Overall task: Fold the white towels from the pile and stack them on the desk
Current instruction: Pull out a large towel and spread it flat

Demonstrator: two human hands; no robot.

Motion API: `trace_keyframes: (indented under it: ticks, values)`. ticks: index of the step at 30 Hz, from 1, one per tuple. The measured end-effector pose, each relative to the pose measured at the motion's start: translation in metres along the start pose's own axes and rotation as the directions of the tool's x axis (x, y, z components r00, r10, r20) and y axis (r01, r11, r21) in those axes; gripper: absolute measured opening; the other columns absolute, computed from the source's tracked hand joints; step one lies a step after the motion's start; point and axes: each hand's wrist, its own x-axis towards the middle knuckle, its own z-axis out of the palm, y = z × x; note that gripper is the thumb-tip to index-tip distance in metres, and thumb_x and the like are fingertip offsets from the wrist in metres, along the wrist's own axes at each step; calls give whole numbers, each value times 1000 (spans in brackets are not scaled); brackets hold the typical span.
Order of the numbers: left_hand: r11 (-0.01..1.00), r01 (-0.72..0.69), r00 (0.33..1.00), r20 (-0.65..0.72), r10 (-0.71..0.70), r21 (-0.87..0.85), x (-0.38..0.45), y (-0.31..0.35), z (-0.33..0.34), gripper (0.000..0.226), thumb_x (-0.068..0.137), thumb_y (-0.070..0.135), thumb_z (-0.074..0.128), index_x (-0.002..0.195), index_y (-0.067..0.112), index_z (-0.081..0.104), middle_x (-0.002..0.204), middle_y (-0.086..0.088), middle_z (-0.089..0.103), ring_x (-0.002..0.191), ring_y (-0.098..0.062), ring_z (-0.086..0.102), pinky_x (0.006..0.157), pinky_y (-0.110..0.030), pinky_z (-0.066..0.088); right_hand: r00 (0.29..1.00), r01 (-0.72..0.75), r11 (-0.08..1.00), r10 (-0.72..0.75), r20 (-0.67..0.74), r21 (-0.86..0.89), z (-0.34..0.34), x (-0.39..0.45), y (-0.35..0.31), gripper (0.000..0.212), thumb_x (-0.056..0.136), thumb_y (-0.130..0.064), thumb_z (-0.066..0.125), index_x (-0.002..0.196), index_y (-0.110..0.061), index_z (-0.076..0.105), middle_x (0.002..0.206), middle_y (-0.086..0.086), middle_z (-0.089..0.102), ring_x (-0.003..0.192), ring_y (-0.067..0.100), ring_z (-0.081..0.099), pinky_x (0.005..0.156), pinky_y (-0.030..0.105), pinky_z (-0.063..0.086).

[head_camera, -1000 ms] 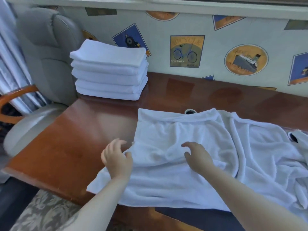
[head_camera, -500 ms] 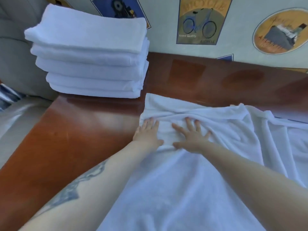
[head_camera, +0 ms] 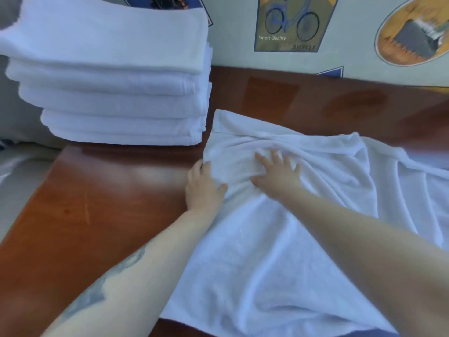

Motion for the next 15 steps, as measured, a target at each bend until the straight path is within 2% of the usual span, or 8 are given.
trace_keyframes:
  ticks: [2, 4, 6, 8, 11, 13, 14, 15]
  values:
    - [994, 90, 987, -129, -97, -59, -31, -17, -1, 62, 79, 38, 76, 130, 13, 48, 132, -9, 47, 122, -31, 41, 99, -39, 36, 966, 66, 991, -34, -258, 118, 30, -40, -8, 57, 97, -40, 47, 151, -32, 29, 164, 1, 11, 150, 23, 6, 120, 48, 4]
    - [988, 145, 985, -86, -149, -53, -54, -26, -1, 57, 78, 45, 75, 118, 12, 52, 115, -7, 57, 113, -31, 49, 93, -40, 42, 924, 221, 937, -113, -365, 270, 66, -94, -22, 48, 97, -40, 48, 142, -26, 44, 160, -1, 23, 150, 17, 12, 121, 42, 2]
    - [989, 137, 989, 39, -139, 61, -68, -28, -1, 45, 83, 50, 68, 105, 15, 52, 108, -5, 62, 111, -29, 52, 88, -40, 45, 927, 329, 873, -225, -301, 360, 96, -148, -34, 56, 93, -50, 40, 145, -29, 39, 161, -7, 15, 150, 9, 2, 121, 40, -1]
    - [977, 59, 983, 160, -94, 206, -77, -26, -6, 33, 90, 48, 58, 94, 16, 51, 107, -5, 61, 113, -28, 50, 88, -38, 43, 925, 376, 853, -326, -195, 361, 110, -181, -37, 72, 89, -54, 37, 153, -34, 13, 162, -13, -7, 147, 3, -17, 121, 42, -5]
    - [945, 4, 957, 273, -99, 328, -91, -27, -20, 29, 89, 46, 55, 103, 20, 54, 115, -2, 58, 118, -26, 47, 94, -37, 42, 904, 419, 870, -426, -30, 261, 103, -201, -31, 94, 84, -60, 49, 146, -39, -19, 155, -12, -33, 140, 3, -36, 119, 49, -11]
    - [929, 55, 912, 360, -196, 366, -105, -33, -30, 34, 84, 49, 54, 108, 26, 57, 114, 4, 60, 115, -22, 52, 93, -35, 45, 877, 458, 866, -477, 53, 200, 97, -209, -25, 113, 76, -65, 60, 147, -40, -23, 151, -8, -42, 138, 10, -40, 115, 56, -17]
    - [924, 106, 879, 400, -259, 366, -114, -36, -34, 36, 81, 52, 54, 106, 27, 61, 109, 8, 64, 108, -18, 58, 92, -33, 48, 865, 492, 867, -497, 62, 78, 97, -213, -23, 118, 72, -67, 66, 151, -39, -18, 149, -5, -44, 139, 16, -39, 112, 58, -19]
    - [917, 151, 843, 436, -315, 370, -123, -33, -36, 38, 80, 55, 53, 101, 26, 66, 102, 10, 66, 99, -15, 63, 89, -32, 52, 857, 511, 852, -515, -12, -119, 101, -219, -21, 119, 68, -70, 68, 154, -35, -6, 152, 0, -41, 145, 21, -29, 110, 60, -16]
